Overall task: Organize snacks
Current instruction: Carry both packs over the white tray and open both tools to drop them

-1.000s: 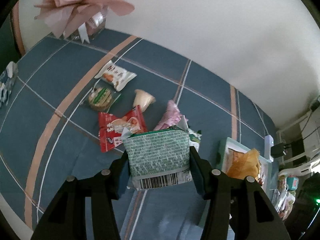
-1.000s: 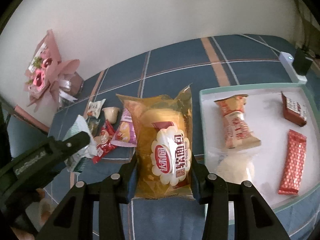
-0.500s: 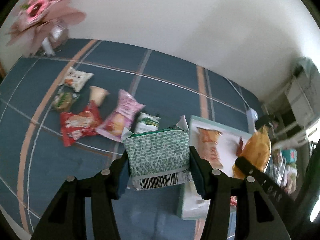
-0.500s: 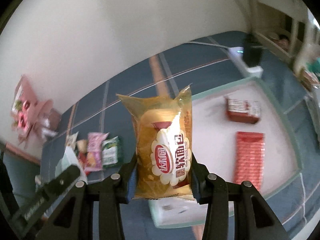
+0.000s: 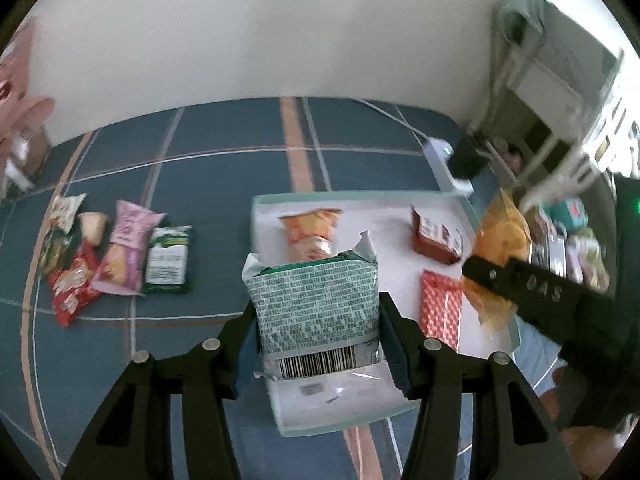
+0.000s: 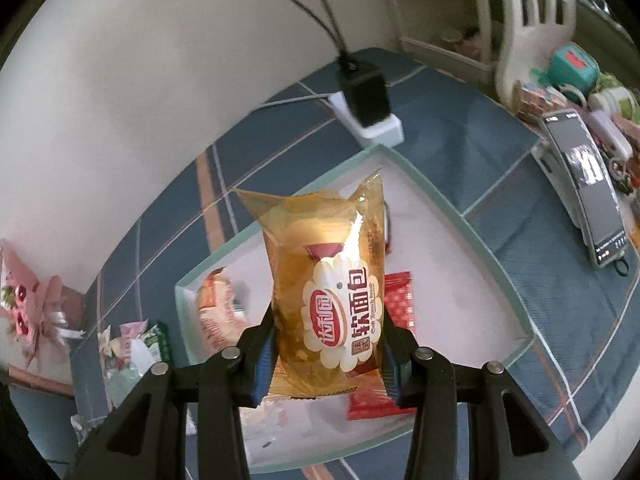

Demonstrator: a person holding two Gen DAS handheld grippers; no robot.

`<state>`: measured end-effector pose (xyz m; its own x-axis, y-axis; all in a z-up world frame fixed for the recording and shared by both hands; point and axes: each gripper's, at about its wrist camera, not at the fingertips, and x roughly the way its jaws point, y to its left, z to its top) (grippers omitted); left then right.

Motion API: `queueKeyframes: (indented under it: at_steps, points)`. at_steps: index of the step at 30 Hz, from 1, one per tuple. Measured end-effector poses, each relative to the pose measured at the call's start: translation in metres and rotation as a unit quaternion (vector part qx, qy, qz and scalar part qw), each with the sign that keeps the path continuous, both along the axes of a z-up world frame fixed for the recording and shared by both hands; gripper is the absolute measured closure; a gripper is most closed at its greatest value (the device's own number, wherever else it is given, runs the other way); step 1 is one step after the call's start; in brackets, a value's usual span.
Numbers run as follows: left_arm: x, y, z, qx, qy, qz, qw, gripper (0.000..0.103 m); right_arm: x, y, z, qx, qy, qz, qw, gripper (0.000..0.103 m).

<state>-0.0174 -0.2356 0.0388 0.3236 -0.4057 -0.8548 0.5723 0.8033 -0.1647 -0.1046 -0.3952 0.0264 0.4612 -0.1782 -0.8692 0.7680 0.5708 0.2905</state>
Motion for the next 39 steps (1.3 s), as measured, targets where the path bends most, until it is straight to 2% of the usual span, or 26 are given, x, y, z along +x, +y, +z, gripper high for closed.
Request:
queueKeyframes:
  at_steps: [4, 12, 19, 27, 35, 38, 39]
  points:
    - [-0.006, -0.021, -0.011, 0.015, -0.002, -0.022, 0.9996, 0.047, -0.002, -0.007, -0.006, 0.009, 0.001, -0.004, 1.000, 0.057]
    - [0.001, -0.043, -0.026, 0.024, -0.008, -0.030, 0.9992, 0.047, 0.002, -0.012, -0.014, 0.014, 0.006, -0.003, 1.000, 0.056]
    - [0.002, -0.047, -0.038, 0.028, 0.001, -0.035, 0.9990, 0.047, 0.005, -0.012, -0.023, 0.019, 0.017, -0.001, 1.000, 0.056]
    - [0.001, -0.049, -0.038, 0.031, -0.001, -0.038, 0.9988, 0.043, 0.012, -0.010, -0.028, 0.024, 0.025, 0.009, 0.999, 0.056]
    - [-0.002, -0.052, -0.044, 0.050, -0.003, -0.043, 0.9978, 0.042, 0.015, -0.009, -0.042, 0.036, 0.042, 0.015, 0.998, 0.056]
    - [-0.001, -0.051, -0.041, 0.055, -0.008, -0.040, 0.9976, 0.036, 0.016, -0.009, -0.047, 0.043, 0.047, 0.017, 0.998, 0.055]
    - [-0.001, -0.050, -0.040, 0.057, -0.011, -0.039, 0.9975, 0.030, 0.016, -0.009, -0.048, 0.046, 0.048, 0.016, 0.998, 0.053]
